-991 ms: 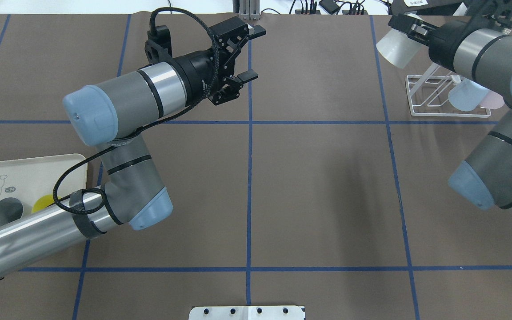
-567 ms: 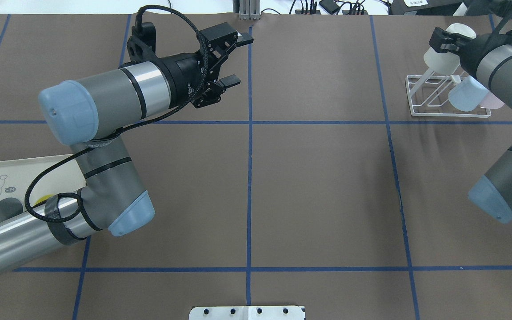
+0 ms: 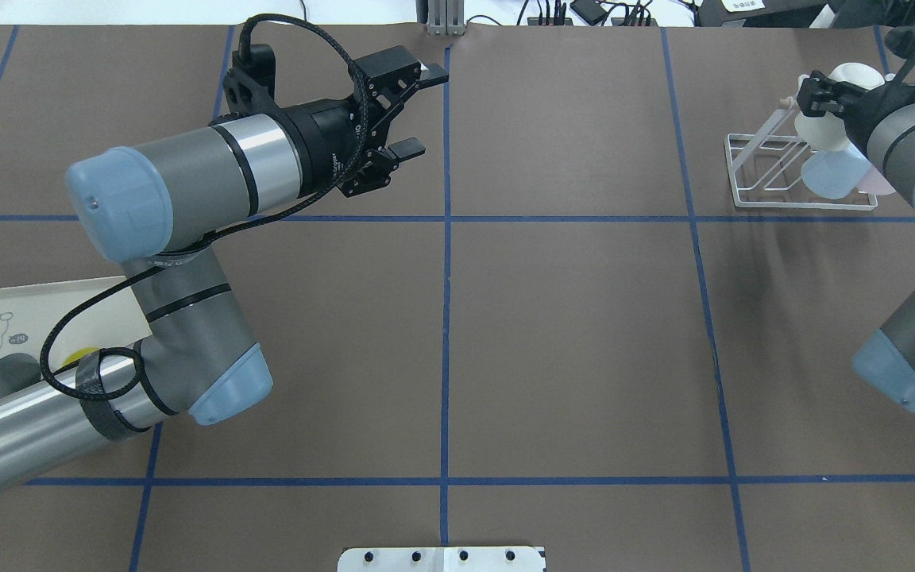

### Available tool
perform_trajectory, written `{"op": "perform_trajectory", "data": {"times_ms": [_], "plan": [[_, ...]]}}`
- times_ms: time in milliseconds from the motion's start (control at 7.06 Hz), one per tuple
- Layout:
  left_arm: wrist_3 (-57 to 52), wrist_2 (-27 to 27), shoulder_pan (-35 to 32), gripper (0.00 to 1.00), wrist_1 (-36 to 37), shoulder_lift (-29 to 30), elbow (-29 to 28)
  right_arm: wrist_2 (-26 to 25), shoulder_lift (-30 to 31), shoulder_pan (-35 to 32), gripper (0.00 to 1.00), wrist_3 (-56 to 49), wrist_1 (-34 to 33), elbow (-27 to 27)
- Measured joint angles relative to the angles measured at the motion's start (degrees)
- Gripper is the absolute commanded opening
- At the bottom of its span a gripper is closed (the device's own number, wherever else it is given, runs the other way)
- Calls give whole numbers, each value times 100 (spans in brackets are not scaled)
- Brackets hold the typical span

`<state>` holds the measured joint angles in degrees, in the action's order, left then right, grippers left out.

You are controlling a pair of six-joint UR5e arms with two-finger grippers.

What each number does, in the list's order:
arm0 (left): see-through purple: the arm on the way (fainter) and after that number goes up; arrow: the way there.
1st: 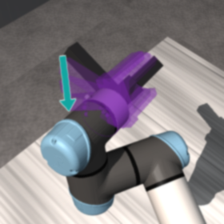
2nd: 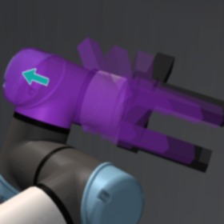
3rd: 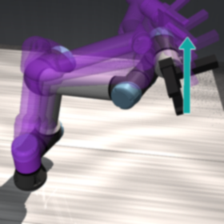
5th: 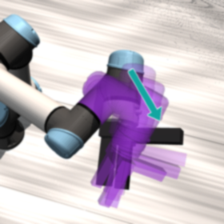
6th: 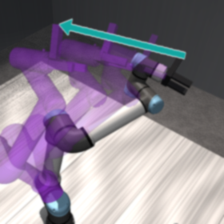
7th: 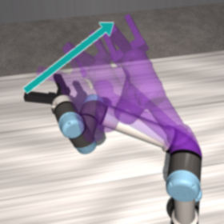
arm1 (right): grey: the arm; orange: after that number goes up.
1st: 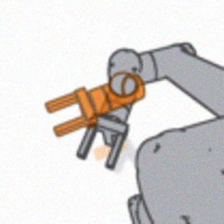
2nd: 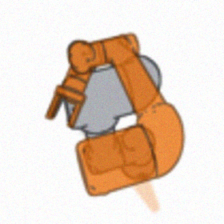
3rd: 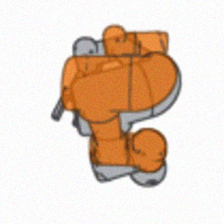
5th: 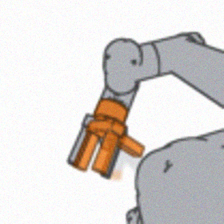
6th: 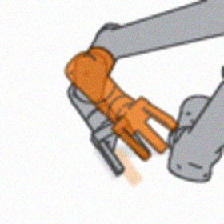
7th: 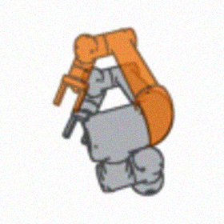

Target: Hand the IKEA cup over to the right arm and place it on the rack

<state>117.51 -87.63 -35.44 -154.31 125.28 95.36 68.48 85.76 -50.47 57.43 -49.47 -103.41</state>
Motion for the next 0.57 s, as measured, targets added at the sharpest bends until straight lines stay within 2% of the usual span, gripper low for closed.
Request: {"op": "perform_trajectory", "data": {"times_ms": [567], "plan": [[6,-2,27,100,-3,-20,-10,-12,9,182,0,-1,7,181]]}}
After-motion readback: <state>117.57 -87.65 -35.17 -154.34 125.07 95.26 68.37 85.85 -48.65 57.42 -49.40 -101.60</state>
